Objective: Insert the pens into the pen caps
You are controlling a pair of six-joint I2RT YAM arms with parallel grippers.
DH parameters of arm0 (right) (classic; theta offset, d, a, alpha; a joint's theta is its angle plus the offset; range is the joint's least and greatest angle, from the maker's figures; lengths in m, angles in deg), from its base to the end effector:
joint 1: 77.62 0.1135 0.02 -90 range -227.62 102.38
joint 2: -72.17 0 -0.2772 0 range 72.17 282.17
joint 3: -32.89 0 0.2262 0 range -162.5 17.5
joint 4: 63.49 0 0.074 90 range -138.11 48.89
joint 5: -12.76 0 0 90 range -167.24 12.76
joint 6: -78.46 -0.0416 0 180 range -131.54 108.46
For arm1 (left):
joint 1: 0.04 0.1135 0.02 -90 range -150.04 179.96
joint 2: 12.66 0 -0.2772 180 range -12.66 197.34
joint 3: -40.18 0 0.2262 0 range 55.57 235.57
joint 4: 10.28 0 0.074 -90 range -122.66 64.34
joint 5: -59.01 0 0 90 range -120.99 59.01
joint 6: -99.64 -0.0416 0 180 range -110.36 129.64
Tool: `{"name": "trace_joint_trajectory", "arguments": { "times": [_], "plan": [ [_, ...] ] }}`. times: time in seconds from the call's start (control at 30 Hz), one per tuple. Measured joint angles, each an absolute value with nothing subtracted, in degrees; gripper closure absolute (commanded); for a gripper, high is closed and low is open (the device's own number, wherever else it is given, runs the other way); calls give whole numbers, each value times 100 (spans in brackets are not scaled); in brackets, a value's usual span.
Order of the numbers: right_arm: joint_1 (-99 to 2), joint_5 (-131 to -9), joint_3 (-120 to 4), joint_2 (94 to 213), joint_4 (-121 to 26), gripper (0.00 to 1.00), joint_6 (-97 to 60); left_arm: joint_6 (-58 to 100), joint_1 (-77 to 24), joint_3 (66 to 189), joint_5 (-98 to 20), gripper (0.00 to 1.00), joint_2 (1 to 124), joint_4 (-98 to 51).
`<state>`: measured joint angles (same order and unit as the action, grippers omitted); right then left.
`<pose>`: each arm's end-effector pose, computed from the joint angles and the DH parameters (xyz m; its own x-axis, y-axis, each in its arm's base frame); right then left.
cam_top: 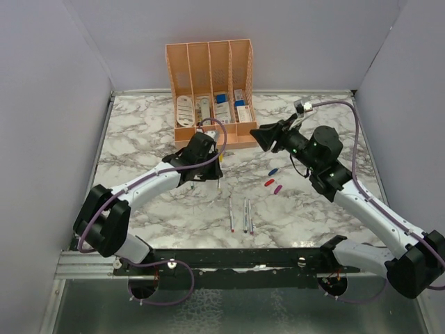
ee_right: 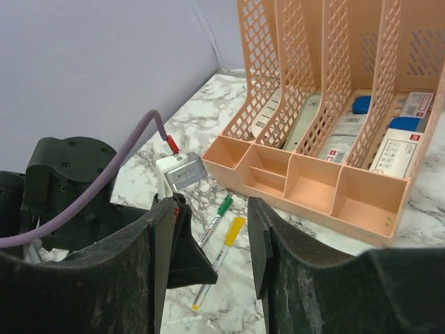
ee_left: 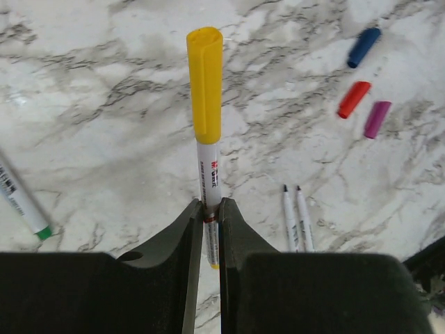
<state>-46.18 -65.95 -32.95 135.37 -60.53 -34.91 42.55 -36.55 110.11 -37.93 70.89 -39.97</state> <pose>0.1969 0.1299 0.3707 -0.2735 0.2887 -0.9175 -0.6210 0.6755 0.3977 0.2322 -0.1781 0.2566 -0.8221 -0.0625 -0.5659 0.2556 0.8476 -0.4649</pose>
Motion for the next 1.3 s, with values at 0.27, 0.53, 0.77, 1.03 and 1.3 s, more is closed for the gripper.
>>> {"name": "trace_joint_trajectory", "arguments": {
  "times": [0.27,0.53,0.77,1.03,1.3],
  "plan": [
    [-4618,-6903,-3304,13445,-5524,54,-3428,4513,-3275,11238,-3216,100,7235,-4657],
    [-4618,-6908,-3258,13439,-5376,54,-3443,4664,-3111,11341,-2956,100,7998,-4816],
    [-4618,-6916,-3145,13279,-5185,54,-3482,4642,-3039,11520,-2794,100,8551,-4948],
    [-4618,-6951,-3068,13227,-5135,54,-3520,4500,-2855,11717,-2510,100,8660,-5101],
    [-4618,-6951,-3053,13227,-5100,57,-3524,4301,-2695,12005,-2337,100,8995,-5214]
  ]
}}
